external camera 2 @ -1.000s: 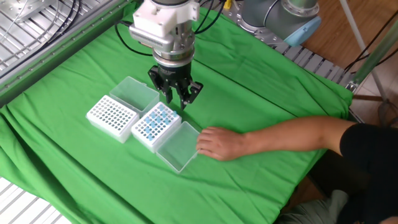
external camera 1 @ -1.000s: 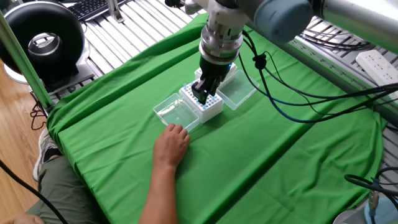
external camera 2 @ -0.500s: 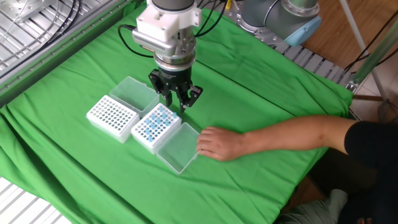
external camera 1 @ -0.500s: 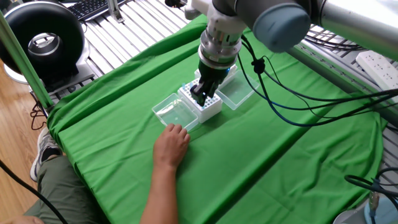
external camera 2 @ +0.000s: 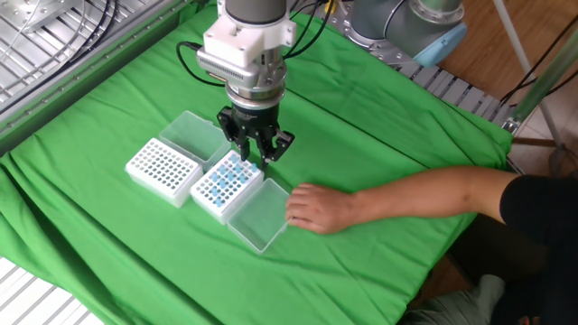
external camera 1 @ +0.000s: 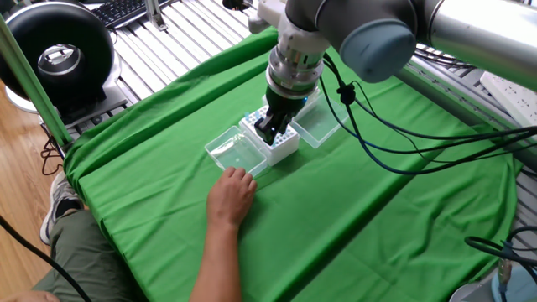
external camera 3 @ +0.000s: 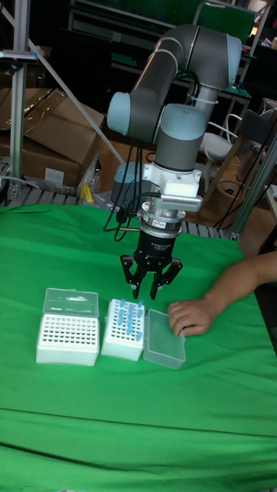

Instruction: Insert a medium pipette tip into the holder for medium pipette tips

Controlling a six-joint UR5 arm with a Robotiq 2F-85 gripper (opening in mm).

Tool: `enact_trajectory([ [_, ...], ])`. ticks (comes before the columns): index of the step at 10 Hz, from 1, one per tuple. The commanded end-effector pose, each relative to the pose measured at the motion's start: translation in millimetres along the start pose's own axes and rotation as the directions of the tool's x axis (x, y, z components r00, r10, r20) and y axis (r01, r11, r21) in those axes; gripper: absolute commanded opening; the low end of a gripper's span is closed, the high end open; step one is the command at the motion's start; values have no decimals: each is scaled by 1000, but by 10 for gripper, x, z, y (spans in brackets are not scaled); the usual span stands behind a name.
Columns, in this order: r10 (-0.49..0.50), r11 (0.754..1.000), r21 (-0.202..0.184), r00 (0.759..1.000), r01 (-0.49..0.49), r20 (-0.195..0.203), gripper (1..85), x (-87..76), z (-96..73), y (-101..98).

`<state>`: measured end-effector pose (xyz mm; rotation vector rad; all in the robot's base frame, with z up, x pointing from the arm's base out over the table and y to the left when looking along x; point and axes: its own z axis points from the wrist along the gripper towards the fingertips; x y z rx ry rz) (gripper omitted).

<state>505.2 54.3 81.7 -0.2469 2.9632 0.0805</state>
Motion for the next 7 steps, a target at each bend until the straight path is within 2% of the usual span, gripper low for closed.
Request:
enact_trajectory([
  [1, 7, 1000, -7, 1000, -7, -3, 397, 9, -24, 19],
  [4, 1, 1000, -10, 998, -2, -55, 397, 145, -42, 28],
  [7, -8, 1000, -13, 989, 6, -149, 397, 389, -67, 33],
])
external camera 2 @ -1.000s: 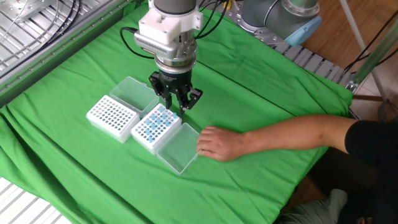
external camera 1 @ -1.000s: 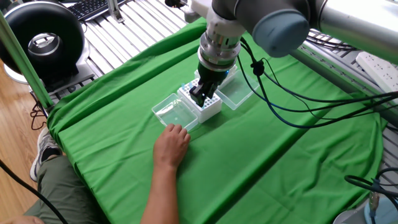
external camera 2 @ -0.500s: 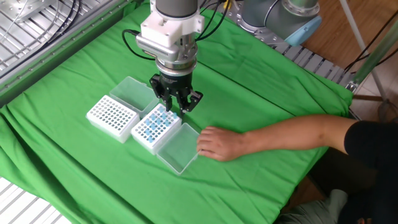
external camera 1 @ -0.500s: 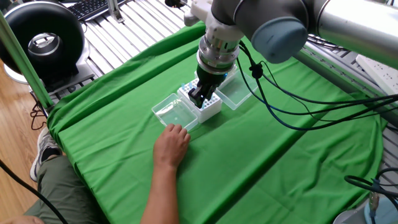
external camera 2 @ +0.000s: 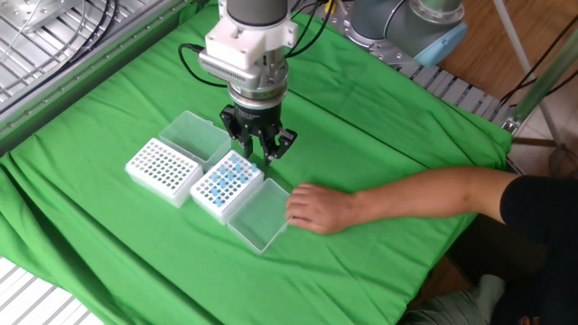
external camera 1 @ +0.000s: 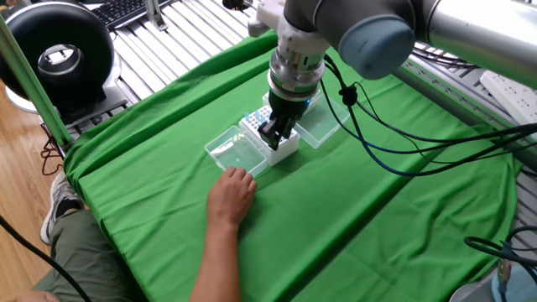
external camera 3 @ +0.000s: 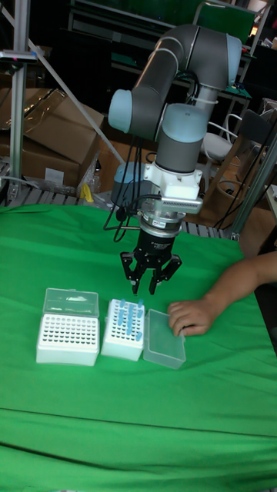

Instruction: Insert a medium pipette tip into the holder for medium pipette tips

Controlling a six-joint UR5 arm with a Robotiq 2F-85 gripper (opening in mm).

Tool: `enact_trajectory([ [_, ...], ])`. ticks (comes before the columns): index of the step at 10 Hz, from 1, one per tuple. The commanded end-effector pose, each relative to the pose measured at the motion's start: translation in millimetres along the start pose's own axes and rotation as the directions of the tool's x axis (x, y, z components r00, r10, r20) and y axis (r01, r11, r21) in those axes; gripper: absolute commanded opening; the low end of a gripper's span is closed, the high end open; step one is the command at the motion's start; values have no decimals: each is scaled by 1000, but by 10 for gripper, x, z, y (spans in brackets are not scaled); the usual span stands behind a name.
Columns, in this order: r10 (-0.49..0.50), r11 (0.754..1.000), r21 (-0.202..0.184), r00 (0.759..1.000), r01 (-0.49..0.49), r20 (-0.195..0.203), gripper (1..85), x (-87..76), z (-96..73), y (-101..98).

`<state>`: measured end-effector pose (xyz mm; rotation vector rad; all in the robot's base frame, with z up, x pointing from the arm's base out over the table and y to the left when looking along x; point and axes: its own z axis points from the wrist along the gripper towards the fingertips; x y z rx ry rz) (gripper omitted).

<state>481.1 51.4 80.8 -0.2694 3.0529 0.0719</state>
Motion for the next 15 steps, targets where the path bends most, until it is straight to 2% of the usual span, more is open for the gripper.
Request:
enact_trajectory([
  [1, 2, 1000, -5, 998, -2, -58, 397, 150, -21, 7],
  [3, 11, 1000, 0, 1000, -11, -25, 397, 63, -3, 3],
  [9, 22, 1000, 15, 1000, -22, -7, 357, 33, 93, -13],
  [15, 24, 1000, 11, 1000, -24, -4, 350, 67, 129, -24],
])
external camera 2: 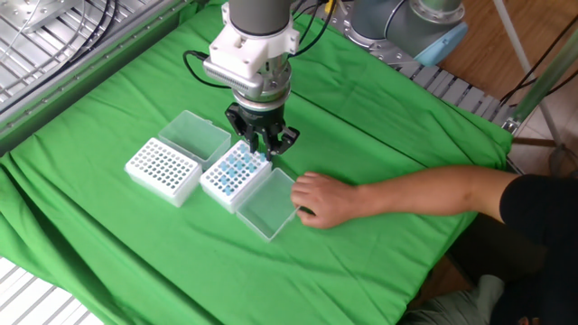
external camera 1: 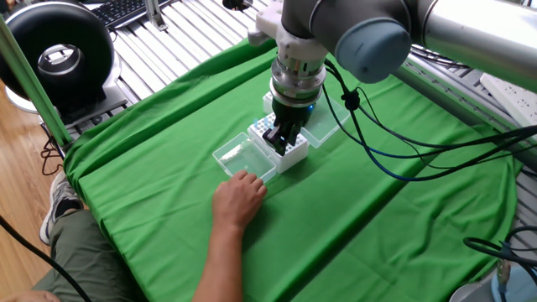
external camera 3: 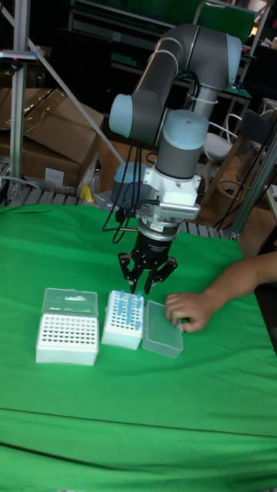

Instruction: Insert a medium pipette tip into the holder for medium pipette tips

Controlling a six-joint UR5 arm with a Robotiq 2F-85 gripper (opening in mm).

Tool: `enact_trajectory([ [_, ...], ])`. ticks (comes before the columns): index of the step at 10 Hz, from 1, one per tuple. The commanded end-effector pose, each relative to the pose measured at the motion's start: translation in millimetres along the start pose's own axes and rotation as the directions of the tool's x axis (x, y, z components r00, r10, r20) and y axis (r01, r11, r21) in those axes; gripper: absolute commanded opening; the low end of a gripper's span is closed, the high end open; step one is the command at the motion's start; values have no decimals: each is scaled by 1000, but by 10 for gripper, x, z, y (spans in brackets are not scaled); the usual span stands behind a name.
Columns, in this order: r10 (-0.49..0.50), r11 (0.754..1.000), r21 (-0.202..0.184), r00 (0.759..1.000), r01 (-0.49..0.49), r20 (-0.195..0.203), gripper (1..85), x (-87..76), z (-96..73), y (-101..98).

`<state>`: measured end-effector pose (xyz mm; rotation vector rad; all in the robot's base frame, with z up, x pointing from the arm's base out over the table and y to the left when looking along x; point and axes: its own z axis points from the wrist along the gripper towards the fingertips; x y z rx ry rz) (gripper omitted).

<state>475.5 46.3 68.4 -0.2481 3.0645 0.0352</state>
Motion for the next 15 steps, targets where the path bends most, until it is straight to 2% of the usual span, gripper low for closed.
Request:
enact_trajectory([
  [1, 16, 1000, -13, 1000, -16, 8, 333, -7, 20, 33],
  [8, 37, 999, -12, 999, -36, 29, 237, -6, 144, 39],
  [13, 43, 999, 6, 999, -43, 13, 33, 62, 92, -7],
  [14, 44, 999, 11, 999, -44, 0, 10, 106, 51, -13],
  [15, 44, 999, 6, 999, -44, 4, 10, 100, 22, 2],
])
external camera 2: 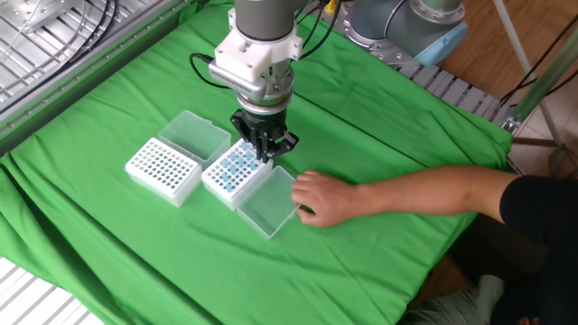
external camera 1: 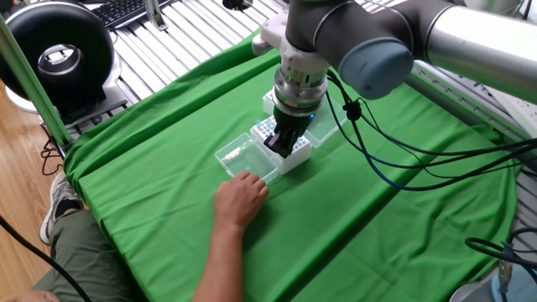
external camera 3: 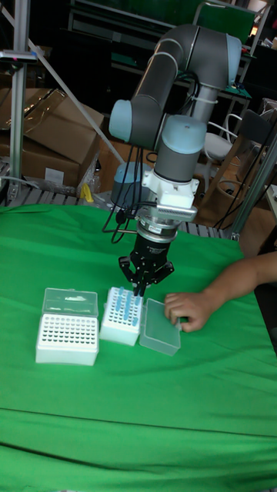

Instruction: Insert a medium pipette tip into the holder for medium pipette tips

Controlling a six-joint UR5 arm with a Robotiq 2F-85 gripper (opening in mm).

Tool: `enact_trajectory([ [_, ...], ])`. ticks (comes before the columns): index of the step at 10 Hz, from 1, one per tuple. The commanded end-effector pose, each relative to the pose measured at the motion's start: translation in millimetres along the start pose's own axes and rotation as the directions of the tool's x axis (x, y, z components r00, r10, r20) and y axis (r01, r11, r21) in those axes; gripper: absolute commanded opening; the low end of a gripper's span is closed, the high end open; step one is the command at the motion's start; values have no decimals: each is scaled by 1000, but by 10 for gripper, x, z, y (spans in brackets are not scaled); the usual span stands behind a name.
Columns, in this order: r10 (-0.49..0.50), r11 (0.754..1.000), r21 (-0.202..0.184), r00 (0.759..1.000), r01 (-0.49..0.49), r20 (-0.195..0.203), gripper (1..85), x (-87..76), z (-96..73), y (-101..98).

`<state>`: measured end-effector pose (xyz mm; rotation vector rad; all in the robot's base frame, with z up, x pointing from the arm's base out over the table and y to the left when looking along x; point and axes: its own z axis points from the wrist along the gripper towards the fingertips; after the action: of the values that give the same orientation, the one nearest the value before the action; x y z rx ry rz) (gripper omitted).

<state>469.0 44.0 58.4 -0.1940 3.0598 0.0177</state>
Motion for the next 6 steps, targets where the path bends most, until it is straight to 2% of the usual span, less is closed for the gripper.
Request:
enact_trajectory([
  [1, 8, 1000, -8, 1000, -8, -14, 10, 40, -114, 22],
  [3, 6, 1000, -6, 999, -7, -50, 10, 78, -319, 37],
  [4, -1, 1000, -7, 997, 1, -71, 10, 72, -494, 43],
  [6, -12, 1000, 1, 995, 12, -97, 10, -6, -780, 28],
])
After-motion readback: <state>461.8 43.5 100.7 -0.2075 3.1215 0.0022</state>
